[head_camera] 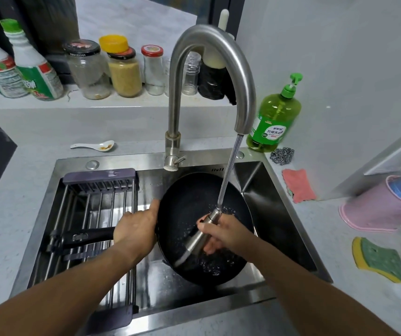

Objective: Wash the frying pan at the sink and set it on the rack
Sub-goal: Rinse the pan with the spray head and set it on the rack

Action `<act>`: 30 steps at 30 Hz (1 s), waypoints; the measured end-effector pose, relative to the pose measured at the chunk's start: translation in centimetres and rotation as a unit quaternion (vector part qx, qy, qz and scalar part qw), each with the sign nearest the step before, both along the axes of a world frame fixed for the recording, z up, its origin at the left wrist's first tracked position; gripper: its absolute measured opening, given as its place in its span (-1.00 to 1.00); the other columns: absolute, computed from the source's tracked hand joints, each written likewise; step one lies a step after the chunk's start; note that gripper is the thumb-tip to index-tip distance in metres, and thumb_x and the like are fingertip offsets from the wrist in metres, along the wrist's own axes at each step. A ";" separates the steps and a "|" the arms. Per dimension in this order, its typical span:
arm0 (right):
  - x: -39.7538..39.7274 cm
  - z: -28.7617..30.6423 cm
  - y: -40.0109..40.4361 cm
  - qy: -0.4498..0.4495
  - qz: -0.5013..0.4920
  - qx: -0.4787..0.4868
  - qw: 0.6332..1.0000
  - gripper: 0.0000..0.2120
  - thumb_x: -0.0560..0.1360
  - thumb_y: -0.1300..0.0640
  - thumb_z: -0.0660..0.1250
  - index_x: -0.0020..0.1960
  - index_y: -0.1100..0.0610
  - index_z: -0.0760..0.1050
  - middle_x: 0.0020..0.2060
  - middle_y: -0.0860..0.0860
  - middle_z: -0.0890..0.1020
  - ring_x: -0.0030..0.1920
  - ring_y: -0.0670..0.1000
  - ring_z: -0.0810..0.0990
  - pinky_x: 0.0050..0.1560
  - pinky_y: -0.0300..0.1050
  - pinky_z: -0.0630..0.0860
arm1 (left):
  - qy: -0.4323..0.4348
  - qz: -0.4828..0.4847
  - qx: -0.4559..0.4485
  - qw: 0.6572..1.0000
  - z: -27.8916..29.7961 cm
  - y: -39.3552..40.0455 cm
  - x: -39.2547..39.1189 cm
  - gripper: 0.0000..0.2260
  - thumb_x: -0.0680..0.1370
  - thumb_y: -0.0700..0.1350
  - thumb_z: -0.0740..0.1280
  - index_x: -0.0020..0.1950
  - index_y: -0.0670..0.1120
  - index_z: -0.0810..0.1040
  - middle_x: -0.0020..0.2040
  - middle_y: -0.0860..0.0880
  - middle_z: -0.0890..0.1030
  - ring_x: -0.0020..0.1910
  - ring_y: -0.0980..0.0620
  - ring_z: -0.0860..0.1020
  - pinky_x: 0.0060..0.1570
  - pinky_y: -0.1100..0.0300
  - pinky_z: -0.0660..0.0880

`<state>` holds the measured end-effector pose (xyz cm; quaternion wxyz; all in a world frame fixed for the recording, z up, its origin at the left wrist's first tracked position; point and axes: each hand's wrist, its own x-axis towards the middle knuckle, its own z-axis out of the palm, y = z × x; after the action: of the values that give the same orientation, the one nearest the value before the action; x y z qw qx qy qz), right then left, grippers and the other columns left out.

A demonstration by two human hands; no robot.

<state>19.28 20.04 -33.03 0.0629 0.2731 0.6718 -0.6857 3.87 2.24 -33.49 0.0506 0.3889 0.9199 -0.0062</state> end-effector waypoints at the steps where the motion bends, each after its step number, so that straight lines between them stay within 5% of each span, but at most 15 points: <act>1: 0.7 -0.2 0.6 -0.015 0.025 0.015 0.999 -0.74 0.59 0.17 0.36 0.13 0.37 0.50 -0.12 0.35 0.67 -0.36 0.07 0.63 -0.31 -0.11 0.63 | 0.001 -0.003 0.006 1.000 0.0 0.1 -0.1 -0.48 0.52 -0.13 0.33 0.41 0.04 0.19 -0.10 0.01 0.67 -0.10 -0.07 0.65 -0.06 0.09 0.39; 6: 3.5 -1.1 4.5 -0.090 0.061 0.116 0.987 -0.81 0.55 0.14 0.41 0.08 0.24 0.54 -0.15 0.24 0.70 -0.31 0.05 0.68 -0.20 -0.04 0.68 | 0.005 -0.017 0.036 0.999 0.0 0.6 -0.9 -0.45 0.48 -0.10 0.38 0.37 0.06 0.17 -0.19 0.03 0.64 -0.19 -0.05 0.63 -0.04 0.08 0.41; 11: 3.9 -1.5 9.1 -0.087 -0.059 0.309 0.945 -0.87 0.48 0.04 0.44 0.00 -0.02 0.55 -0.16 -0.01 0.72 -0.13 0.00 0.71 0.04 0.08 0.65 | 0.028 -0.030 0.006 0.999 0.6 0.3 -1.7 -0.41 0.47 -0.13 0.38 0.38 0.08 0.14 -0.28 0.06 0.58 -0.24 -0.05 0.61 -0.11 0.09 0.39; 15: 1.7 -2.3 7.3 0.027 -0.243 0.123 0.962 -0.85 0.57 0.25 0.37 0.10 0.09 0.52 -0.10 0.10 0.75 -0.04 0.09 0.74 0.00 0.04 0.68 | -0.032 -0.010 -0.044 0.998 1.0 -0.1 -1.7 -0.50 0.46 -0.06 0.36 0.34 0.11 0.26 -0.07 0.04 0.68 -0.05 -0.10 0.67 -0.21 0.12 0.43; 19: -2.6 -3.3 1.5 0.077 -0.324 -0.065 0.941 -0.83 0.59 0.26 0.35 0.18 0.17 0.50 -0.01 0.24 0.71 -0.05 0.20 0.74 0.03 0.07 0.68 | -0.131 0.011 -0.105 0.986 0.7 0.0 -1.4 -0.50 0.38 -0.03 0.42 0.30 0.14 0.40 0.00 0.05 0.69 0.03 -0.06 0.67 -0.11 0.14 0.55; 21: -4.1 -3.3 -1.4 0.077 -0.288 -0.125 0.947 -0.83 0.59 0.24 0.35 0.18 0.20 0.49 -0.03 0.23 0.70 -0.10 0.25 0.72 -0.05 0.04 0.70 | -0.148 0.009 -0.124 0.981 0.7 0.2 -1.0 -0.53 0.36 -0.04 0.44 0.25 0.13 0.45 0.01 0.05 0.69 0.05 -0.05 0.66 -0.13 0.17 0.51; 25: -3.5 -2.5 -2.9 0.015 -0.120 -0.046 0.992 -0.88 0.59 0.17 0.37 0.07 0.20 0.51 -0.17 0.19 0.68 -0.37 0.12 0.65 -0.31 -0.04 0.67 | -0.171 0.028 -0.140 0.975 0.6 0.0 -0.9 -0.63 0.36 -0.04 0.46 0.14 0.09 0.51 -0.04 0.06 0.68 0.01 -0.04 0.66 -0.17 0.17 0.47; 30: -0.4 -0.8 1.0 -0.078 0.016 -0.015 0.997 -0.80 0.58 0.15 0.37 0.09 0.28 0.49 -0.27 0.21 0.66 -0.43 0.11 0.62 -0.43 -0.12 0.56 | -0.135 0.033 -0.121 0.983 0.5 0.1 -1.0 -0.61 0.41 -0.08 0.41 0.21 0.10 0.46 -0.05 0.07 0.67 -0.03 -0.03 0.66 -0.21 0.16 0.48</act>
<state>18.84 21.09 -33.86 0.1302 0.3144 0.6583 -0.6715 2.92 2.33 -32.98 0.2211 0.3462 0.9095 -0.0633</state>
